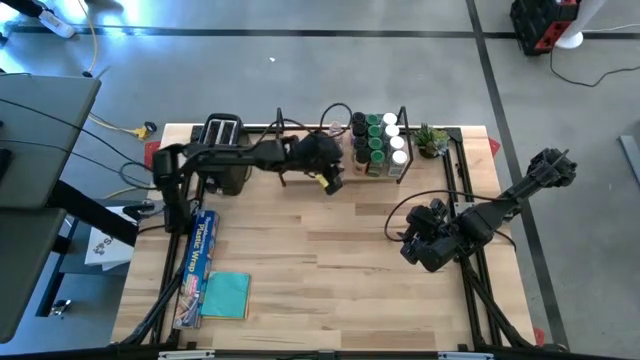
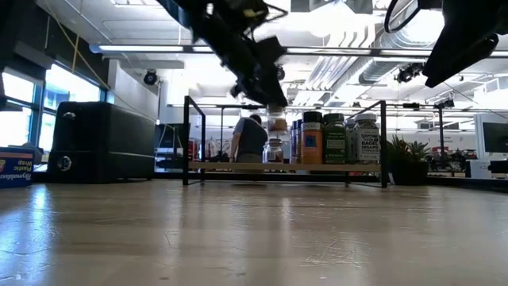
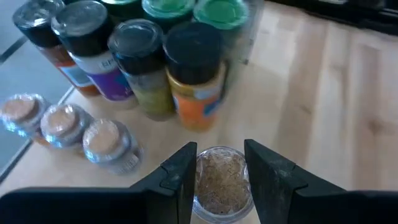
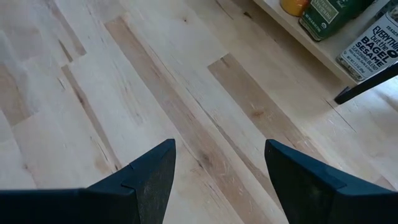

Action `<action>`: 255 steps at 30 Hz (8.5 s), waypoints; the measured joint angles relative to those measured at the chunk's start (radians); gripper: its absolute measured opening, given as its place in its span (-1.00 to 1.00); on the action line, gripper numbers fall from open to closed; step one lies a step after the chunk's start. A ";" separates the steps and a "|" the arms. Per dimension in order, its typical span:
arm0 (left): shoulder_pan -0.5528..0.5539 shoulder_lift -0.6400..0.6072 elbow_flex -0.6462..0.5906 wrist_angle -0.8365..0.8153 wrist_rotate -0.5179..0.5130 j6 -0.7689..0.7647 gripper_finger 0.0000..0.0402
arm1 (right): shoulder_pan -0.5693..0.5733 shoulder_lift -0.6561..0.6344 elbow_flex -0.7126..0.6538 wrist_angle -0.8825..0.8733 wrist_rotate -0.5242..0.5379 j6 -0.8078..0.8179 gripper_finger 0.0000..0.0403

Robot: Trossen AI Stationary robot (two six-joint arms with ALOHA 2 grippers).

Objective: Shelf spices
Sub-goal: Put the brown seasoning bottle on the shelf and align it with the other brown seasoning bottles, then return to Home Position

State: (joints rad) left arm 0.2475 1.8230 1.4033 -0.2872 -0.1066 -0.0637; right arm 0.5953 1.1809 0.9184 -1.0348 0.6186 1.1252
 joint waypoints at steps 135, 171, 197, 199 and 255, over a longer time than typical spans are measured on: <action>-0.042 -1.189 -0.119 -0.532 0.006 -0.074 -0.68 | -0.246 -1.176 -0.909 1.333 -0.287 -0.860 -1.00; -0.042 -1.187 -0.119 -0.528 0.076 -0.016 -0.68 | -0.622 -1.152 -0.908 1.042 -0.626 -0.951 -1.00; -0.046 -1.365 -1.143 0.747 0.067 -0.039 -0.68 | -0.621 -1.150 -0.907 1.040 -0.625 -0.969 -1.00; -0.046 -1.448 -1.153 0.722 0.064 -0.038 -0.68 | -0.621 -1.150 -0.907 1.040 -0.624 -0.969 -1.00; -0.141 -1.819 -1.390 0.298 0.068 0.102 -0.68 | -0.594 -1.172 -0.907 1.040 -0.623 -0.969 -1.00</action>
State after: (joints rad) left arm 0.1066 0.0040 0.0135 0.0108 -0.0386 0.0380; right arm 0.0011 0.0092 0.0116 0.0048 -0.0046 0.1558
